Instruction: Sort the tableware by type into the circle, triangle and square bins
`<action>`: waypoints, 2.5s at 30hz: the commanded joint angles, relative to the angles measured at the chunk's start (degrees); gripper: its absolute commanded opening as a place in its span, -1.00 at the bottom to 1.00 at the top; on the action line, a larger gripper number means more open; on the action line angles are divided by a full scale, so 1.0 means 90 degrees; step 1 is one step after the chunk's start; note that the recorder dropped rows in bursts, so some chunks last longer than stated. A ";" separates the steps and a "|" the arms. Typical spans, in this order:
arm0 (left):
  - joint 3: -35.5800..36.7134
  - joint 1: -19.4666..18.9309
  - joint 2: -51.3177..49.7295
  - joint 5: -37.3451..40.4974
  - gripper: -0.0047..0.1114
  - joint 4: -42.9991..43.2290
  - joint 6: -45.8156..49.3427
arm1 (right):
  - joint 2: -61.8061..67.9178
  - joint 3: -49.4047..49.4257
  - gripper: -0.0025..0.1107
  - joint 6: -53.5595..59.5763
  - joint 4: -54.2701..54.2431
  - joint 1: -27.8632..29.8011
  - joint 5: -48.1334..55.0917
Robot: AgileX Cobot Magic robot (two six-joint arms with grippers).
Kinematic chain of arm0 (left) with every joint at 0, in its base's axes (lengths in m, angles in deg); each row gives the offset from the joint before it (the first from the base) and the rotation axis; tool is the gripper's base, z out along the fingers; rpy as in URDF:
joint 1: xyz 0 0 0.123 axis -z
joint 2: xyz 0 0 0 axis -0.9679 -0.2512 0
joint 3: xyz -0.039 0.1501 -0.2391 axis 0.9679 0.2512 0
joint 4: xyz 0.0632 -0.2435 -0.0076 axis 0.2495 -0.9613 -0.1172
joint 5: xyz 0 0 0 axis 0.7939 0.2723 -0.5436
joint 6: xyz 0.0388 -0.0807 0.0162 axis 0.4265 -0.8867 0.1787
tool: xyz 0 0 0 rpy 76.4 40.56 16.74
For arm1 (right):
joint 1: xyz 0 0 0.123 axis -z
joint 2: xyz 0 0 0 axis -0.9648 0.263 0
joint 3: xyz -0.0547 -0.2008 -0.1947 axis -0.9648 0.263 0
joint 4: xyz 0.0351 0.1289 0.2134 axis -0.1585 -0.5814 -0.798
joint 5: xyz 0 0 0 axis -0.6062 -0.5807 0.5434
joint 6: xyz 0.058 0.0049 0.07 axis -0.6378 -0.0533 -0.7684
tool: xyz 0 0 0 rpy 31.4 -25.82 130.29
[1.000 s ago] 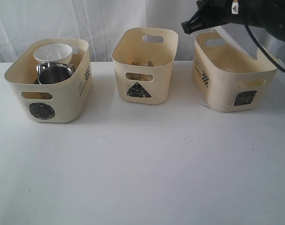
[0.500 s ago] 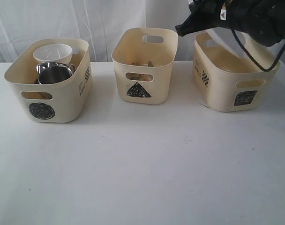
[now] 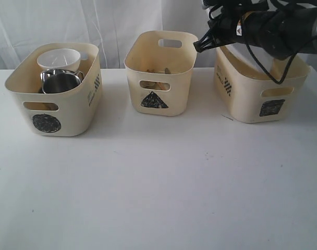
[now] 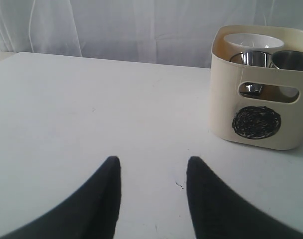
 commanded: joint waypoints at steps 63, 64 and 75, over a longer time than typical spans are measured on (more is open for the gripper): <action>0.0019 -0.0016 0.0029 0.0000 -0.11 -0.0032 -0.0007 | -0.8273 0.6804 -0.96 -0.2054 -0.1985 0.0103 0.1076; 0.0019 -0.0016 0.0029 0.0000 -0.11 -0.0032 -0.0007 | -0.8474 0.6844 -0.96 -0.2054 -0.2002 0.0103 0.1427; 0.0019 -0.0016 0.0029 0.0000 -0.11 -0.0032 -0.0007 | -0.9216 0.6888 -0.96 -0.2054 -0.2002 0.0103 0.3391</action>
